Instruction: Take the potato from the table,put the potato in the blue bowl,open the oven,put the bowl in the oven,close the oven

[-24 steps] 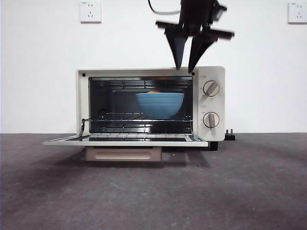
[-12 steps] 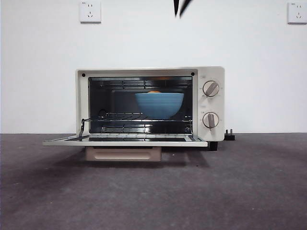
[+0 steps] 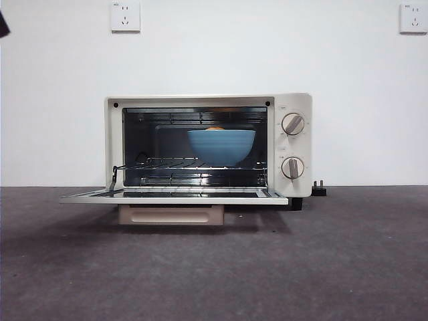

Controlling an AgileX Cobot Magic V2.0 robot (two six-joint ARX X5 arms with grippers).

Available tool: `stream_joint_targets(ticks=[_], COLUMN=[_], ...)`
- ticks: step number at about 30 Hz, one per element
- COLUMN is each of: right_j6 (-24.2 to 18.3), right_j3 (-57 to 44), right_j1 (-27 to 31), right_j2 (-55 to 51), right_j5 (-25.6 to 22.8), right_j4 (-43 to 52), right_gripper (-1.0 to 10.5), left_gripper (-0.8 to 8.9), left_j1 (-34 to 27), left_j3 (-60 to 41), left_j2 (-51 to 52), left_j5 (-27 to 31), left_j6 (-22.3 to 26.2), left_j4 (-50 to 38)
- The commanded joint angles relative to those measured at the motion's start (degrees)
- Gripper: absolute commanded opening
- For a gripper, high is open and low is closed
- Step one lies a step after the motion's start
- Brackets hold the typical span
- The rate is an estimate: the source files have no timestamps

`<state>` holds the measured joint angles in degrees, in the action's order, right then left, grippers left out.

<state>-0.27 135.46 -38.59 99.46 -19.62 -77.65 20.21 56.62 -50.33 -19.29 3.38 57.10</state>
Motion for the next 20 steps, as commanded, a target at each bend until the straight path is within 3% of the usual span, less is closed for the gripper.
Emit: stream_joint_targets(ticks=[1, 10, 17, 20], right_j6=[-1.51, -4.55, -4.57, -4.44], right_j3=[-11.85, -45.35, -62.36, -67.36], right_j1=[-0.13, 1.66, 7.82, 11.21], right_j2=[-7.08, -34.6, -48.96, -53.0], right_j5=[0.13, 0.63, 2.03, 6.82], right_j4=[-1.38, 15.17, 15.96, 16.06], right_gripper=[0.3, -0.1, -0.1, -0.1], left_gripper=[-0.07, -0.08, -0.08, -0.08], left_j1=[-1.86, -9.4, -13.99, -14.97], left_j3=[-0.28, -0.33, -0.35, -0.37], left_j2=[-1.49, -13.44, -24.52, -29.2], left_j5=[-0.83, -13.29, -18.08, -18.6], left_j6=[-0.7, -0.63, -0.92, -1.6], left_j4=[-2.36, -8.02, -11.65, -12.55])
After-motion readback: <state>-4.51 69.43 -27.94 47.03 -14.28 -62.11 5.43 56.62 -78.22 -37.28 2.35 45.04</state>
